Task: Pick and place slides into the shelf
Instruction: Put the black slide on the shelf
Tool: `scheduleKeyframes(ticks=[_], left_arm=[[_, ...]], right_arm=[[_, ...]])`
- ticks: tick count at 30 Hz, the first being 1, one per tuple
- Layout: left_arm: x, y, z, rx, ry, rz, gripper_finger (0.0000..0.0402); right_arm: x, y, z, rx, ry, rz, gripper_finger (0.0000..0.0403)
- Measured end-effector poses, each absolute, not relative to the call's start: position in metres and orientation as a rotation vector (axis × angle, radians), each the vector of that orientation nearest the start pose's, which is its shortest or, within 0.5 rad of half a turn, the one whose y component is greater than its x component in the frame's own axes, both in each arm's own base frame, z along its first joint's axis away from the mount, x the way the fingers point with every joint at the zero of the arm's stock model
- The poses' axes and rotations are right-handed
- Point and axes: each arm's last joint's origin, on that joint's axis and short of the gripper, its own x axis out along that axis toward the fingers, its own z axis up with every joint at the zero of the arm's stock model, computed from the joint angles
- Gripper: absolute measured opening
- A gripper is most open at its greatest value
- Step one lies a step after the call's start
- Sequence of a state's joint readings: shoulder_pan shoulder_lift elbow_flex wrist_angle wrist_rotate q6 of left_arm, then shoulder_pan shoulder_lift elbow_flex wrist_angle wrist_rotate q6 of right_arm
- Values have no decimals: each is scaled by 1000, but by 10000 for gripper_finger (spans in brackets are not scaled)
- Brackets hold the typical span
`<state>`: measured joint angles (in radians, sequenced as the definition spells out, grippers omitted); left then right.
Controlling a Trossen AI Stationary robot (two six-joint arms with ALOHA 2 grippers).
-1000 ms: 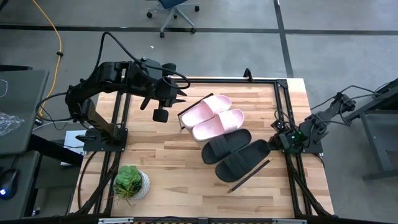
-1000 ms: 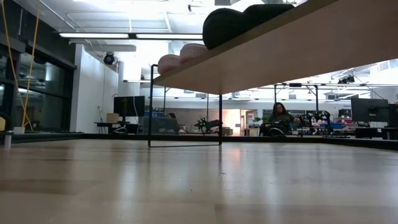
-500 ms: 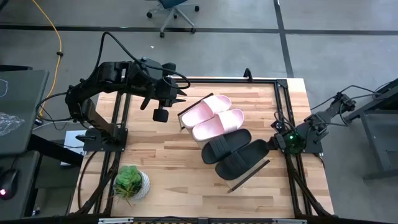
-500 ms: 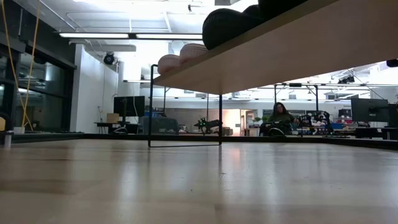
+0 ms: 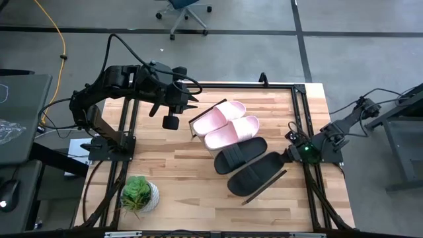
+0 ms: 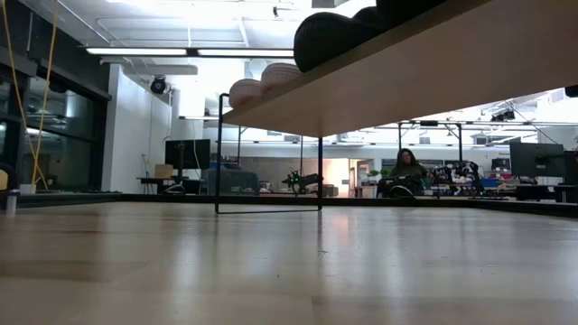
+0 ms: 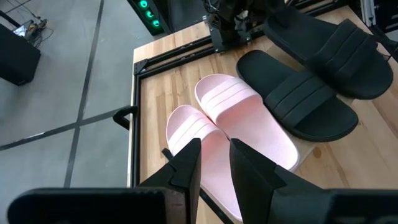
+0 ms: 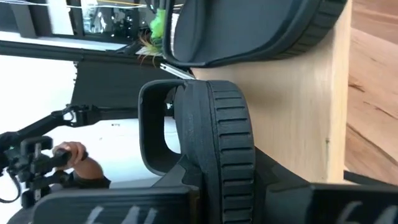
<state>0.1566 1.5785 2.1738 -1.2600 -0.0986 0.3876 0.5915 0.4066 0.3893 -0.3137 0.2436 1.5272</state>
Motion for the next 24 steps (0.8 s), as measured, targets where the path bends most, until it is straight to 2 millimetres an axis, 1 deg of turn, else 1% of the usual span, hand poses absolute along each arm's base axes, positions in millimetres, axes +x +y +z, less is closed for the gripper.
scheduleKeyframes(ticks=[6,13,14,20,24], left_arm=[[264,44,495,352,705,113,74],[264,44,495,352,705,113,74],[264,45,495,352,705,113,74],[264,44,495,352,704,113,74],[263,44,495,352,704,114,74]], right_arm=[[104,61,229,1348,509,12,35],[105,62,229,1345,512,4,35],[105,61,228,1344,513,3,39],[104,61,226,1351,527,-21,93],[104,60,227,1351,512,-31,100]])
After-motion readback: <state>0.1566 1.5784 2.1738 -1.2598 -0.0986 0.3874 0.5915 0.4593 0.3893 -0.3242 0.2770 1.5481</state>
